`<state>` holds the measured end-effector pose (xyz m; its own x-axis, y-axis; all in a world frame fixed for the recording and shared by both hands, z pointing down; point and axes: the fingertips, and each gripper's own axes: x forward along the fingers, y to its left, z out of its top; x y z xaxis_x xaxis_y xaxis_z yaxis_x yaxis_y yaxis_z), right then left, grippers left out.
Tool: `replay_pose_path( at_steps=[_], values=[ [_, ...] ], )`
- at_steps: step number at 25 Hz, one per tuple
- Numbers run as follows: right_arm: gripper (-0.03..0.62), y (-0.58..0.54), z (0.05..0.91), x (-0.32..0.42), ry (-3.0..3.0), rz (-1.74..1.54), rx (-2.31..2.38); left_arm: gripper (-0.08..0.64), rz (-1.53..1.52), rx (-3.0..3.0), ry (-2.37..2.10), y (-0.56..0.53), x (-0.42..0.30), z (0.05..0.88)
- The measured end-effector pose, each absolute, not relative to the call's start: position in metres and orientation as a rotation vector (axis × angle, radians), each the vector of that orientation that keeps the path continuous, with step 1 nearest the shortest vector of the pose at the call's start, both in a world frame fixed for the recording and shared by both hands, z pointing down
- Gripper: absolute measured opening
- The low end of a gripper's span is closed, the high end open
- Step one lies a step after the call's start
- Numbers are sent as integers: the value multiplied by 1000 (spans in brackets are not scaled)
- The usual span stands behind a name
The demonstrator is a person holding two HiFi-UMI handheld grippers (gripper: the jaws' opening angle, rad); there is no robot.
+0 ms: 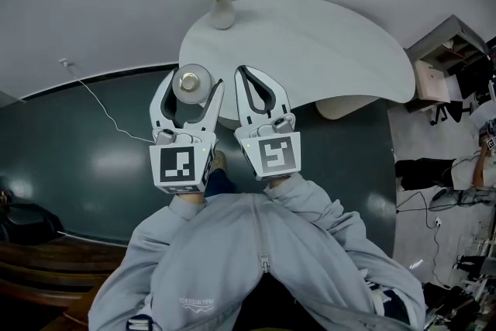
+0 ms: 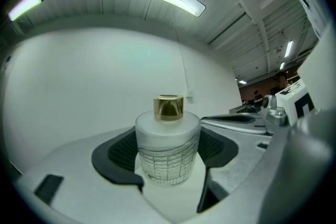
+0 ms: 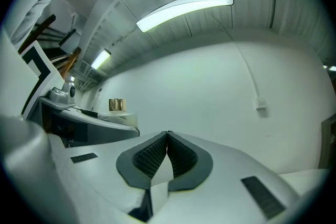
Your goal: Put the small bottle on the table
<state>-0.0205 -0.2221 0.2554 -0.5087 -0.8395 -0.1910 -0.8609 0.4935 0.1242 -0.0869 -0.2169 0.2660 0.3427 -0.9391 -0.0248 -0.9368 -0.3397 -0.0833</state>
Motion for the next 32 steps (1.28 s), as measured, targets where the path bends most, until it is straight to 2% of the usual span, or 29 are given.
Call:
replay_pose_path(
  at_steps=[12,32],
  values=[
    [26,-331,269,-44,2566,295,-1651,331,-87,-2605,1619,-339,-108,277],
    [26,-411,302,-40,2594,208,-1659,331,-66,-2626,1658,-421,-111,307]
  ],
)
